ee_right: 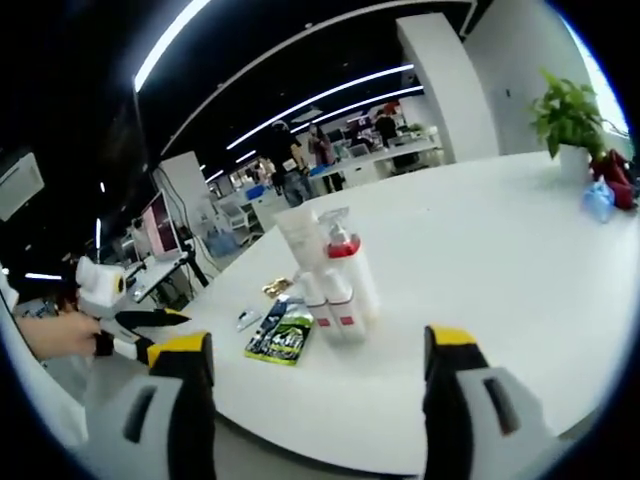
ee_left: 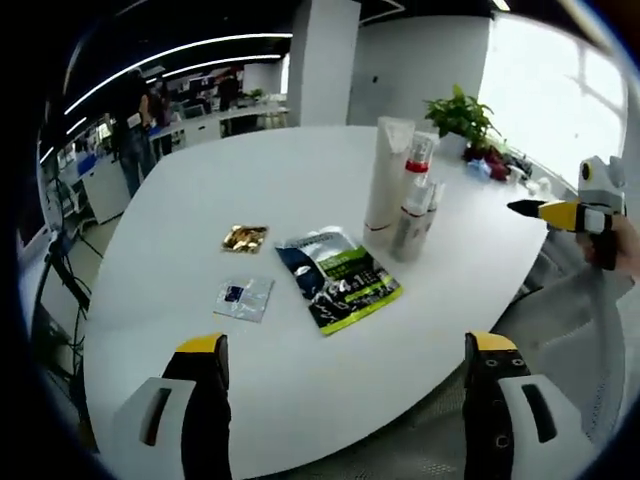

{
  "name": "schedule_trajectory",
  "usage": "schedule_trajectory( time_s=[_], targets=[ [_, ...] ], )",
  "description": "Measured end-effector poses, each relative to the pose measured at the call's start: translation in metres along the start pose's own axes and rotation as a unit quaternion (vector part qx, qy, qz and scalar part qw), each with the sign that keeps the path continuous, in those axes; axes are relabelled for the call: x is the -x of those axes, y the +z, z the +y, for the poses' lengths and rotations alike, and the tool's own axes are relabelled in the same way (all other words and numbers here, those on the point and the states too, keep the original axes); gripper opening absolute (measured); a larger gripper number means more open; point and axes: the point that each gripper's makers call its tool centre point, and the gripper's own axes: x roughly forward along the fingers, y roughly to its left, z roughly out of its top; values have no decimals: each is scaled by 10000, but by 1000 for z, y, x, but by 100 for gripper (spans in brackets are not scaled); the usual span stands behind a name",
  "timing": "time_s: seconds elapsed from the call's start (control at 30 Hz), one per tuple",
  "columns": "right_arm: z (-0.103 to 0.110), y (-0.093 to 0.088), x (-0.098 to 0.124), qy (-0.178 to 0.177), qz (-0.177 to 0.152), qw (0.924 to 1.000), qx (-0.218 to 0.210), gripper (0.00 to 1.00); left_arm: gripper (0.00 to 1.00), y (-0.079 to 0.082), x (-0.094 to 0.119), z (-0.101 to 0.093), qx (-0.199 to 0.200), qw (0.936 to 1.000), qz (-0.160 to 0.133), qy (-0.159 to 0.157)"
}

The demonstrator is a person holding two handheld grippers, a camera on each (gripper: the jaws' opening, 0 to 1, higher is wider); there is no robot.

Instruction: Arrange the skincare products in the storage area until every visible bottle or jar stands upright without overlapping.

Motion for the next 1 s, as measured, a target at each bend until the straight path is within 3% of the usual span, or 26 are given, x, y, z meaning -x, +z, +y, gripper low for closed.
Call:
schedule_trajectory(
  time_s=[0.43,1.0],
  targets=[
    [0,0,0,-20,-6,10000,23,87,97,2,8,0,26,9998,-179,23],
    [1,-1,-1,-1,21,10000,68,87,97,0,6,5,50,9999,-91,124]
  ],
)
